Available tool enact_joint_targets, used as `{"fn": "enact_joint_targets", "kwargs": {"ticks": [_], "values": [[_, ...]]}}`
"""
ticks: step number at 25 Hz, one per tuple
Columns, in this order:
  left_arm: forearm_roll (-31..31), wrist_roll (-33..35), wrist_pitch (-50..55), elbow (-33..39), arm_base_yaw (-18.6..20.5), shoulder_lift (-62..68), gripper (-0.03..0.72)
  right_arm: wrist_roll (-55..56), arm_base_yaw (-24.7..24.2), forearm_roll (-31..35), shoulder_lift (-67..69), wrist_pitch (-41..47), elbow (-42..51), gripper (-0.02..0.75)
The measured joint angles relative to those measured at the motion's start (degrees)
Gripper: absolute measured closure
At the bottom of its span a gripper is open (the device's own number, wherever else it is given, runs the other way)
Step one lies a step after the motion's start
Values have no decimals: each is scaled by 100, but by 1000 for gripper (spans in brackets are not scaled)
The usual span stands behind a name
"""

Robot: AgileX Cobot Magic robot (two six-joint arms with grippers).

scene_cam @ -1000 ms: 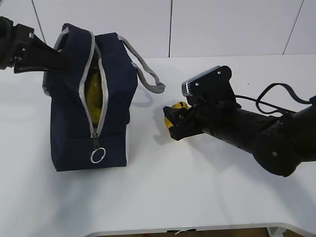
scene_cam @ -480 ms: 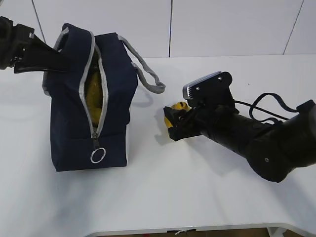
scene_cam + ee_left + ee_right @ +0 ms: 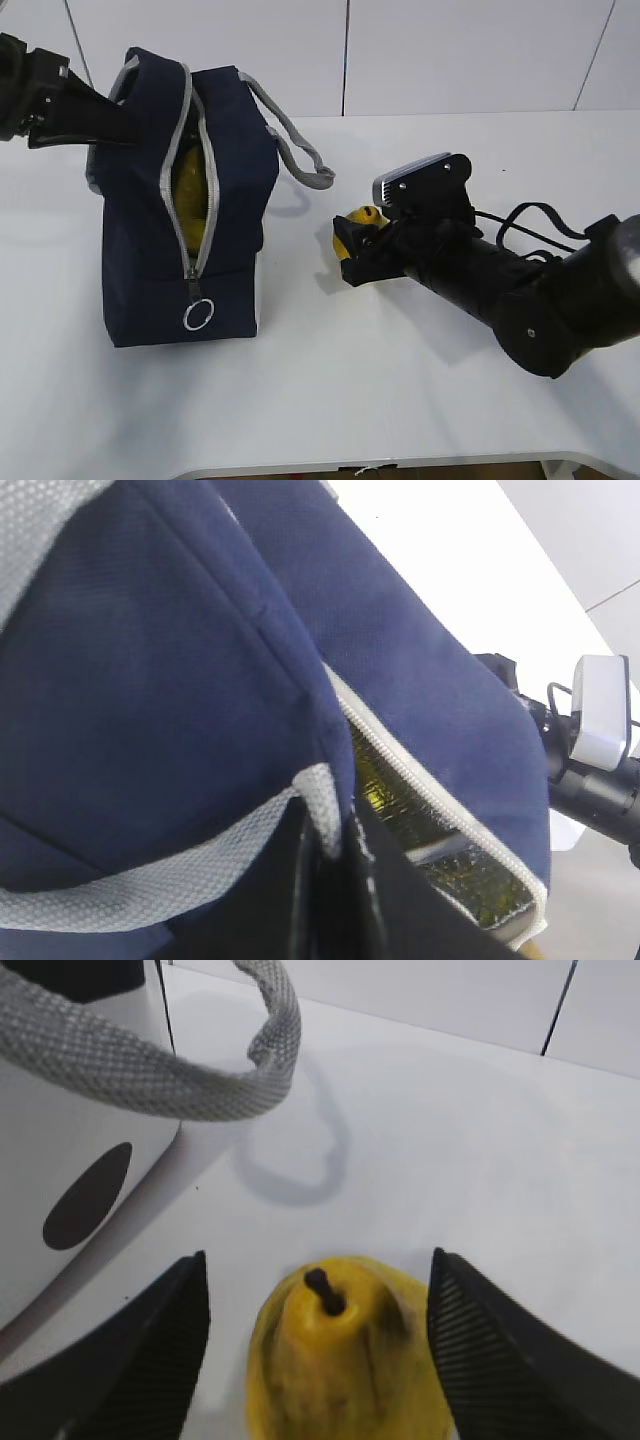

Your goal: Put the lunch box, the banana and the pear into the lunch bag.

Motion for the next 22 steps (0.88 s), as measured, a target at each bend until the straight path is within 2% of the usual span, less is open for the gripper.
{"fn": "enact_joint_targets", "kwargs": {"ticks": [12,14,19,22], "values": [[0,0,0,0,0,0,680,10,0,22,82,-278,0,188],[0,0,0,0,0,0,680,10,0,22,82,-278,0,216],[0,0,0,0,0,0,680,10,0,26,82,-278,0,353],[0,0,0,0,0,0,680,10,0,35,82,-292,0,399]]}}
